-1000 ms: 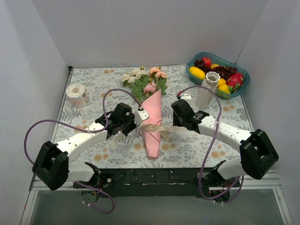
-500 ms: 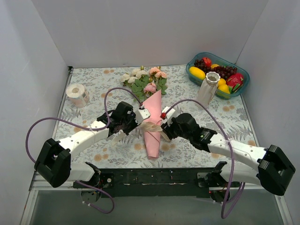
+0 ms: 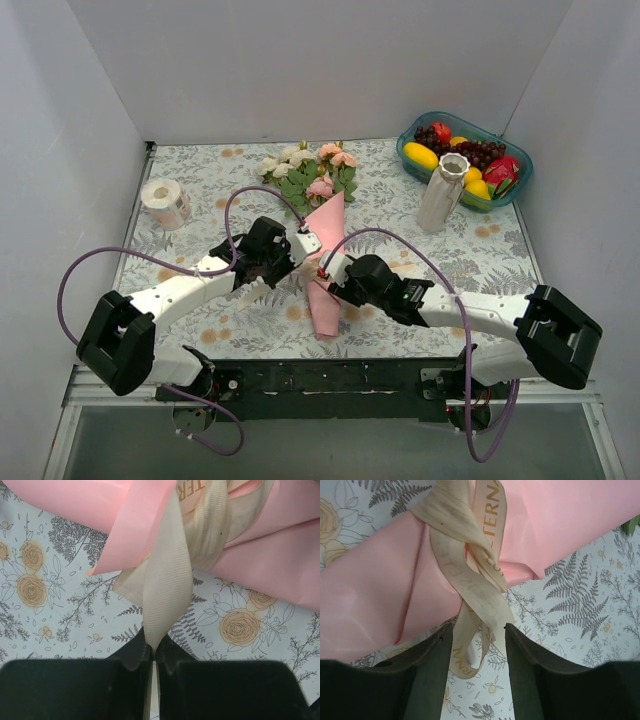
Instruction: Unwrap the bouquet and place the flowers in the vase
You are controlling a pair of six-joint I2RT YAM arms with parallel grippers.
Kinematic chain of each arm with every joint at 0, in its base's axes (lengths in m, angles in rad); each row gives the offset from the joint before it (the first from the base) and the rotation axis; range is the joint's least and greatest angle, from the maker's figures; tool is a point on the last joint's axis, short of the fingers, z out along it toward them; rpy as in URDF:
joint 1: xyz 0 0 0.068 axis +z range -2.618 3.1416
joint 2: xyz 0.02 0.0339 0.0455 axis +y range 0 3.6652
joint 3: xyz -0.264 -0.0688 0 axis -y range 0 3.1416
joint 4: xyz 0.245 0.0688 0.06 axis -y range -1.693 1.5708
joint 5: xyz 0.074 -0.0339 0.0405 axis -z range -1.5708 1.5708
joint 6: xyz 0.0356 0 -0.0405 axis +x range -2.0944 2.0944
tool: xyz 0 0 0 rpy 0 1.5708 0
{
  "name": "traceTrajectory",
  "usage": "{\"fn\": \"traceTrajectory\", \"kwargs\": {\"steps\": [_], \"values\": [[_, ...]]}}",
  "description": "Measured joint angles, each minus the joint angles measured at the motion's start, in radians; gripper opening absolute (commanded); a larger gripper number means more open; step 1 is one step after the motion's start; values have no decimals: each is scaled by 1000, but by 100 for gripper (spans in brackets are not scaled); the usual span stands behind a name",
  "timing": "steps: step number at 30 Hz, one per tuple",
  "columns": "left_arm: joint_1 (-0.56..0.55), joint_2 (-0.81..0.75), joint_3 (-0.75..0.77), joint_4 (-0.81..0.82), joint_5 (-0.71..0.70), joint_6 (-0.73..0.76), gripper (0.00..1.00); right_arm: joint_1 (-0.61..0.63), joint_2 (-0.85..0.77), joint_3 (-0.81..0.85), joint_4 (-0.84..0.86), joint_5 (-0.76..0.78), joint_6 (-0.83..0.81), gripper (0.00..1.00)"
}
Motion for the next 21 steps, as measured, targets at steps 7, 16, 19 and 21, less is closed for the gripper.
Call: {"fn": "traceTrajectory", "kwargs": {"steps": [7, 16, 19, 21], "values": [[0, 8, 5, 1, 5, -7, 3, 0, 48, 3, 69, 82, -55, 50], [0, 8, 5, 0, 6, -7, 3, 0, 103, 3, 156, 86, -68, 51], [0, 8, 5, 0, 6, -6, 3, 0, 105, 3, 154, 64, -64, 53], [0, 8, 5, 0, 6, -6, 3, 1, 101, 3, 148, 50, -62, 54]]}}
